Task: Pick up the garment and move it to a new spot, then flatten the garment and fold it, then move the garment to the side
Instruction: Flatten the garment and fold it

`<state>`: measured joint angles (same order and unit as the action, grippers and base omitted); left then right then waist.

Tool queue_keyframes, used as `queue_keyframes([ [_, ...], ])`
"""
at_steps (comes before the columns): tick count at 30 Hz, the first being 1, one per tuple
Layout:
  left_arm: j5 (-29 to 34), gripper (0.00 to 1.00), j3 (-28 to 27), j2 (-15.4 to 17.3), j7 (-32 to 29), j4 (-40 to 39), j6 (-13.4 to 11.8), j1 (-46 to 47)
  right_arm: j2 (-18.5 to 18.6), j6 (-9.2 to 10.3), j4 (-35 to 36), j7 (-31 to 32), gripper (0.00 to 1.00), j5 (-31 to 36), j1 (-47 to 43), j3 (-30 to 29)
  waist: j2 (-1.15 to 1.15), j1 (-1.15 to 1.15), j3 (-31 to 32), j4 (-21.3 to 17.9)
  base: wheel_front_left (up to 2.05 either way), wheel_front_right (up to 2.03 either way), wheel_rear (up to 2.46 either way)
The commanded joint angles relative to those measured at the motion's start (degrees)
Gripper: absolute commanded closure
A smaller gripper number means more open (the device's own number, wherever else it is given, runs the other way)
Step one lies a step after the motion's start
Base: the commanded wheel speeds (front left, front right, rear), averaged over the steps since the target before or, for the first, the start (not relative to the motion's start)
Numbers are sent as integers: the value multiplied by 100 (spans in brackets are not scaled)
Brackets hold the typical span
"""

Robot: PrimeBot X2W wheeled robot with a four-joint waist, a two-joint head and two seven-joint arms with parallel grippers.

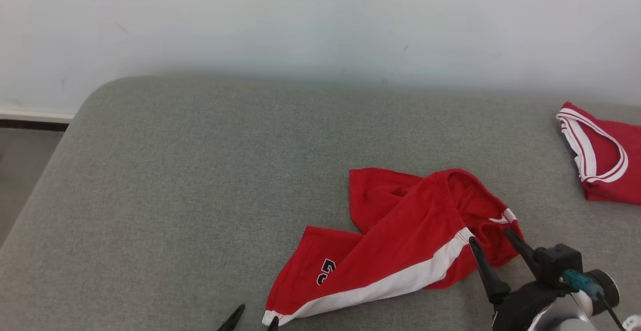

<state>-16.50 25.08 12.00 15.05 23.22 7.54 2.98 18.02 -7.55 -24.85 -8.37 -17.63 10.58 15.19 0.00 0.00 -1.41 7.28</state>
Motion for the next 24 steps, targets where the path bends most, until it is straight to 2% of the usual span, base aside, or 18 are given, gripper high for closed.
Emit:
queue_keyframes([
  [1,-57,0,113,29,17,109,-12,137,84,16,-107,27,0,-47,123,70,0,0,-75,46,0,0,0],
  [11,-457,0,656,64,16,801,-12,618,275,16,-678,189,0,-308,722,739,0,0,-205,30,0,0,0],
  [22,-782,0,1086,-76,16,1319,-12,1073,506,16,-1106,584,0,-659,1289,1471,0,0,-404,93,0,0,0],
  [23,-846,49,1140,-100,16,1389,-12,1113,530,16,-1133,640,51,-706,1321,1540,0,0,-416,100,0,0,0],
  [24,-846,49,1140,-100,16,1389,-12,1113,530,16,-1133,640,51,-706,1321,1540,0,0,-416,100,0,0,0],
])
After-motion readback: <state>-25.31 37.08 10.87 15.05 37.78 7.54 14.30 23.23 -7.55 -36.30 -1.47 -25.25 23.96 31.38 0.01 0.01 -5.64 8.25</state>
